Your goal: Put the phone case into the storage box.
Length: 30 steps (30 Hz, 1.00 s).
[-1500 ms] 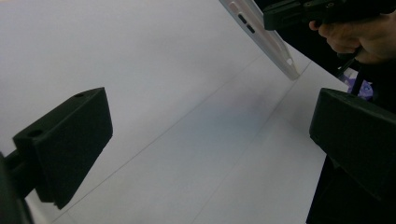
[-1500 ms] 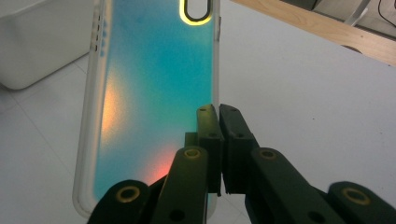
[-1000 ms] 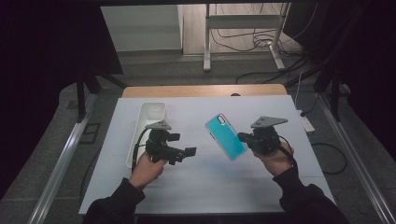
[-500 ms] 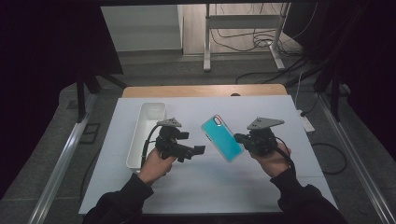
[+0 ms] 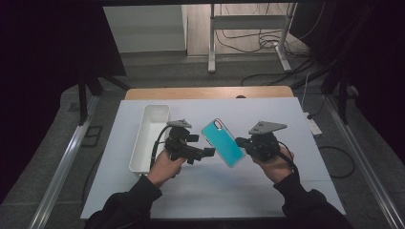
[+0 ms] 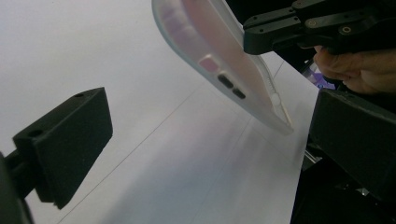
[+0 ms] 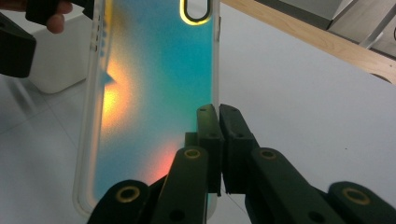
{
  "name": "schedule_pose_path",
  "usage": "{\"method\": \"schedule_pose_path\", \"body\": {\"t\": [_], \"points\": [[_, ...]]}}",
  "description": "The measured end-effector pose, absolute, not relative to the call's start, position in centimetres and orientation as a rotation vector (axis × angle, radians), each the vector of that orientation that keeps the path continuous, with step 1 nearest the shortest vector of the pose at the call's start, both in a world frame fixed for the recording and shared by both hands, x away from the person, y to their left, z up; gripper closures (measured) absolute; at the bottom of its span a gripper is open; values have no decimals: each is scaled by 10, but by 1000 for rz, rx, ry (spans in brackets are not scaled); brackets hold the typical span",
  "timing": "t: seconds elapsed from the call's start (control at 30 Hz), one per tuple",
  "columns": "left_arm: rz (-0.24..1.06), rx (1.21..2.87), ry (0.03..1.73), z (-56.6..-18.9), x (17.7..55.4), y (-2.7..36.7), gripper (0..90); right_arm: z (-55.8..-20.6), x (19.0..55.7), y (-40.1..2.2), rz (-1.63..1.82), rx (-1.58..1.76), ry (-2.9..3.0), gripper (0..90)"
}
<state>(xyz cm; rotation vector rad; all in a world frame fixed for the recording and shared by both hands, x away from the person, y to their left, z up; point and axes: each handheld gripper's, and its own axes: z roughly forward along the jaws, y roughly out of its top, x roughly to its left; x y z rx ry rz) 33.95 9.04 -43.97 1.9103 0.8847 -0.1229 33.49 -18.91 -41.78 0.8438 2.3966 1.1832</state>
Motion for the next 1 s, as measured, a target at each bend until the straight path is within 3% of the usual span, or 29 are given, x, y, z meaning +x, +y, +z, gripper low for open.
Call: {"method": "schedule_pose_path", "body": {"t": [1.0], "points": [[-170, 1886, 901, -442, 350, 81, 14, -415, 322, -170, 1218, 762, 2411, 880]]}}
